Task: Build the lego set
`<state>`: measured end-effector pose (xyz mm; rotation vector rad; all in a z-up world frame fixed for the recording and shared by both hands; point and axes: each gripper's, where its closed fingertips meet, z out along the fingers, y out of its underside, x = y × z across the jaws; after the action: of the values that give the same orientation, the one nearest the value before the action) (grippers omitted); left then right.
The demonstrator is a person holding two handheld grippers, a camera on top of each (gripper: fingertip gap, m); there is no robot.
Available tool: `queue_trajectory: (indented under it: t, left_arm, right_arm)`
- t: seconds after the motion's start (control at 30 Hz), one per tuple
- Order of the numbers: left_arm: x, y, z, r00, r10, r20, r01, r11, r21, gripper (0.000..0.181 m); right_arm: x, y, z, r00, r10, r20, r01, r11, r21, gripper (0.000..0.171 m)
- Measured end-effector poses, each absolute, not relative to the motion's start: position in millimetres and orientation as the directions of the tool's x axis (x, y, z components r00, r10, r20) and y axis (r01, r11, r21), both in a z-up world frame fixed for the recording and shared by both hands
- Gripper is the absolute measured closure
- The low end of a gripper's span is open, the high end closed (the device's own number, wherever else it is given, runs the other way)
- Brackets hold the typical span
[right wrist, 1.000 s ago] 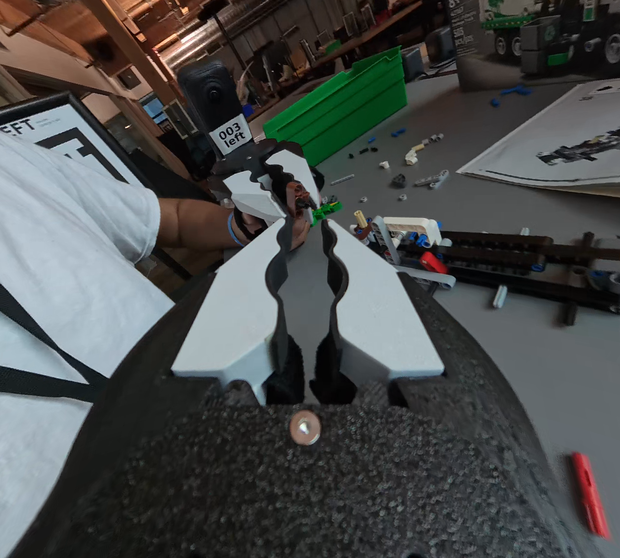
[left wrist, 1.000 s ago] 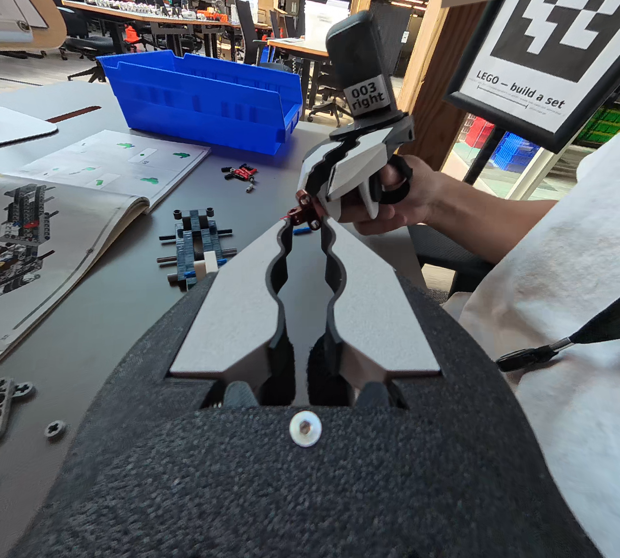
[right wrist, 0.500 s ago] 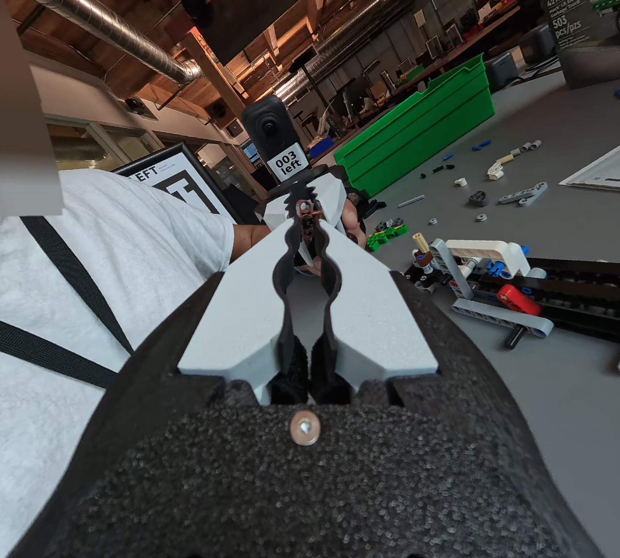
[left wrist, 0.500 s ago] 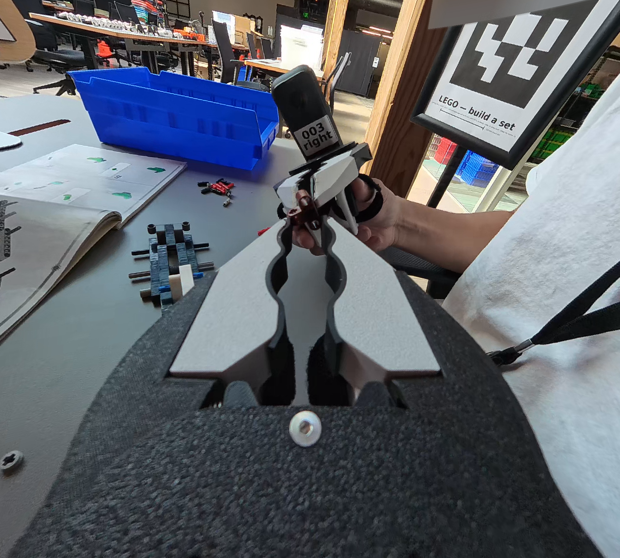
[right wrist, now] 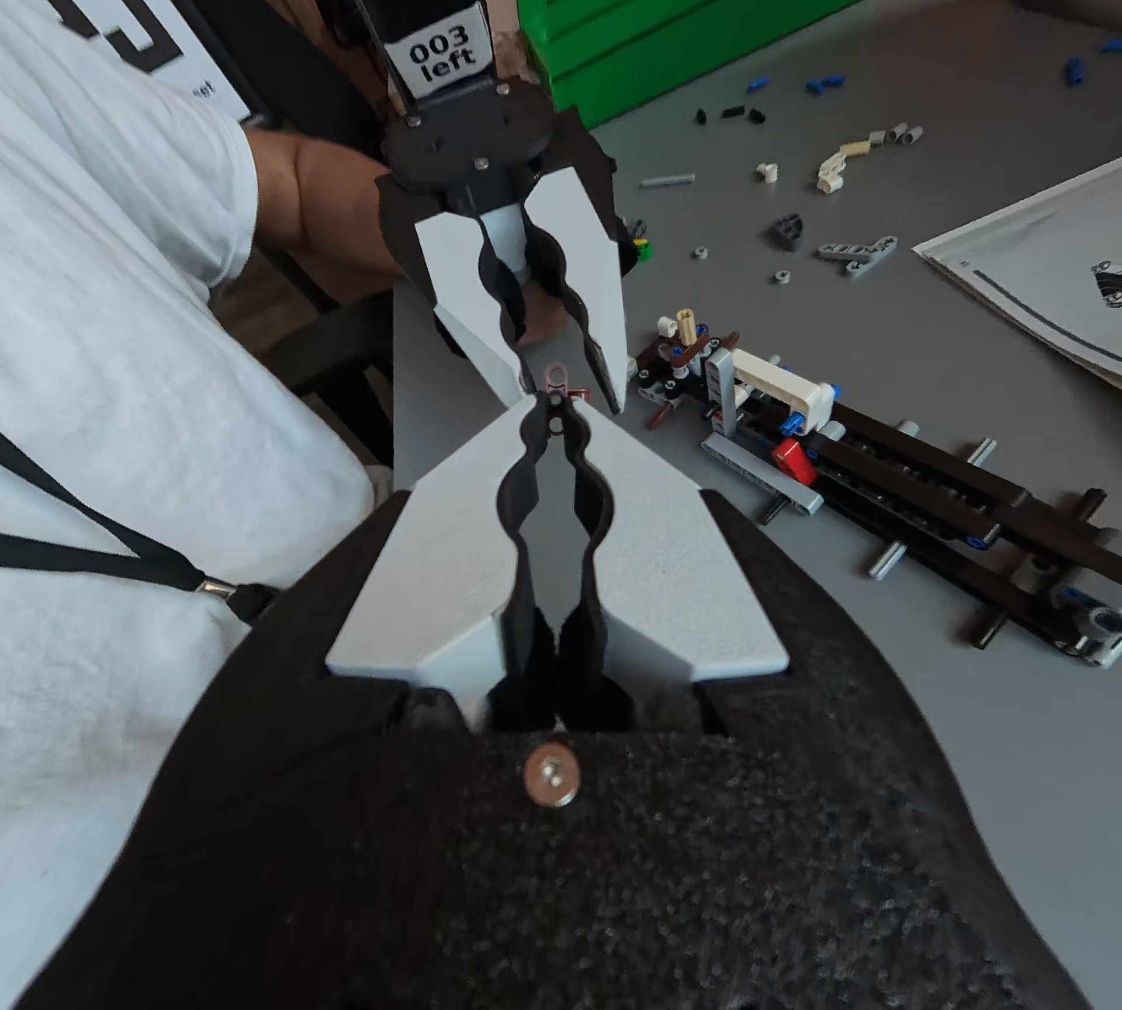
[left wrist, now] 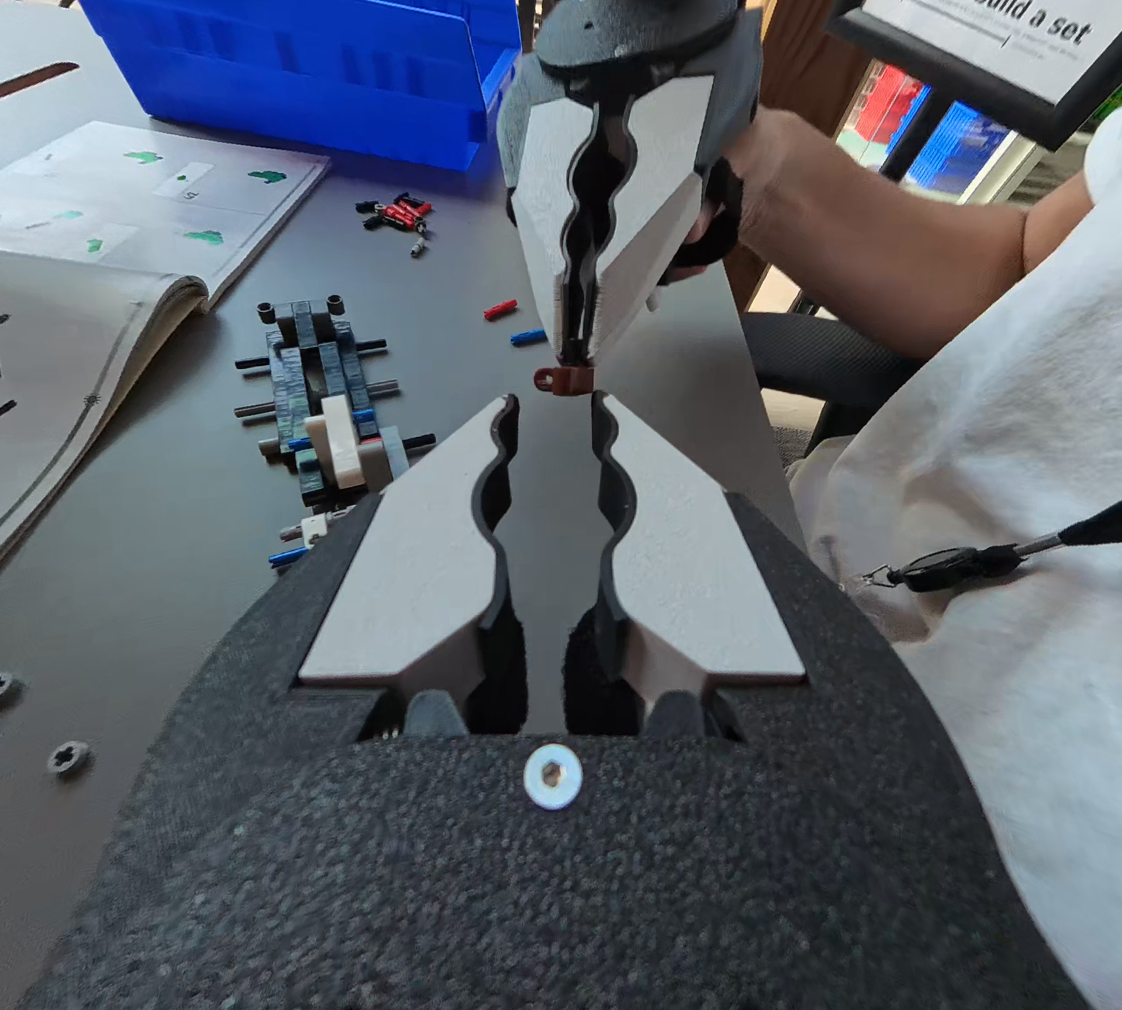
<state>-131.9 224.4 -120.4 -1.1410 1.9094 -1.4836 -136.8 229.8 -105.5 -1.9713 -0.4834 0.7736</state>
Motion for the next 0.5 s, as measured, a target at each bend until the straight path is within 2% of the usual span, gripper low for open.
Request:
queue_trajectory:
  t: [0.13, 0.27, 0.43, 0.5]
  left_arm:
    - [-133, 218, -131, -0.554, -0.832, 0.036, -0.328, 0.179, -0.927, 0.160]
    - [-134, 217, -138, -0.555, -0.831, 0.030, -0.356, 0.204, -0.912, 0.164]
    - [-133, 221, -139, -0.537, -0.843, -0.023, -0.344, 0.243, -0.907, 0.165]
    - [-133, 222, -141, -0.535, -0.845, -0.023, -0.353, 0.248, -0.902, 0.166]
  right_arm:
    - [-138, 226, -116, 0.722, 0.636, -0.274, 0.149, -0.529, -0.835, 0.168]
    - [-141, 225, -131, 0.728, 0.652, -0.213, 0.253, -0.544, -0.800, 0.168]
    - [-139, 226, -132, 0.739, 0.629, -0.239, 0.199, -0.544, -0.815, 0.167]
    - [-122, 224, -129, 0.786, 0.582, -0.209, 0.165, -0.524, -0.835, 0.158]
